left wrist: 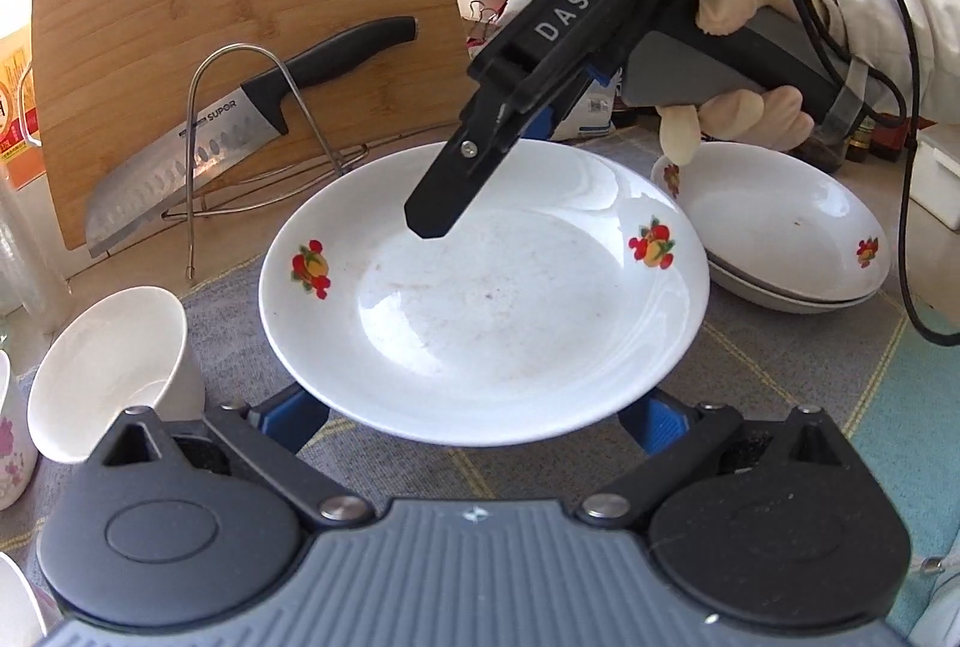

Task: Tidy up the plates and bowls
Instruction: 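Lift the fruit-decal plate with the right gripper off the mat, then carry the held plate with the right gripper over the plate stack, then lower the plate onto the stack and open the right gripper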

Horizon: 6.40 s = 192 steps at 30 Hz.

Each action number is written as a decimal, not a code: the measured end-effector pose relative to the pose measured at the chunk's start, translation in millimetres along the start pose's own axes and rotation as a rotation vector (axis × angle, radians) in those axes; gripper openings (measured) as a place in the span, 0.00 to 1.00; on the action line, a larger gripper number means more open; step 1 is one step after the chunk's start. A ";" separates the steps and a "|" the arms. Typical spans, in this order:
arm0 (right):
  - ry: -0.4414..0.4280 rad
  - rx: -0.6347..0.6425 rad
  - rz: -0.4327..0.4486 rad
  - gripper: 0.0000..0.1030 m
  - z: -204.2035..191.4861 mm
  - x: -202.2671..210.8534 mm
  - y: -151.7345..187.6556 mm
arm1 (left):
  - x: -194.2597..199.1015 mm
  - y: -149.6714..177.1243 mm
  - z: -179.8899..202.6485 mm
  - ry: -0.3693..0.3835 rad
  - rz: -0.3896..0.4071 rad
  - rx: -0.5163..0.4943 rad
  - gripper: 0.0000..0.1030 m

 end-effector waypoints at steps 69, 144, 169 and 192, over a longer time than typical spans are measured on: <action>0.266 -0.200 0.133 1.00 35.3 158.4 115.4 | -14.9 -26.1 126.9 0.323 0.007 -0.178 0.98; 0.285 -0.292 0.112 1.00 85.5 161.0 137.2 | -61.4 -37.2 143.0 0.389 -0.141 -0.226 0.98; 0.284 -0.304 0.115 1.00 90.7 166.1 137.4 | -57.7 -38.4 139.9 0.383 -0.145 -0.229 0.97; 0.337 -0.297 0.135 1.00 86.4 181.6 136.7 | -65.2 -36.6 139.7 0.373 -0.120 -0.216 0.98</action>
Point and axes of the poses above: each gripper's, at about its wrist camera, not at the fingertips, and x roughly against the way its jaws point, z to its right, y to its underside, the point moved 7 cm from there along -x, roughly the way its jaws point, and after that the axes turned 11 degrees about z, right-handed, at the moved point
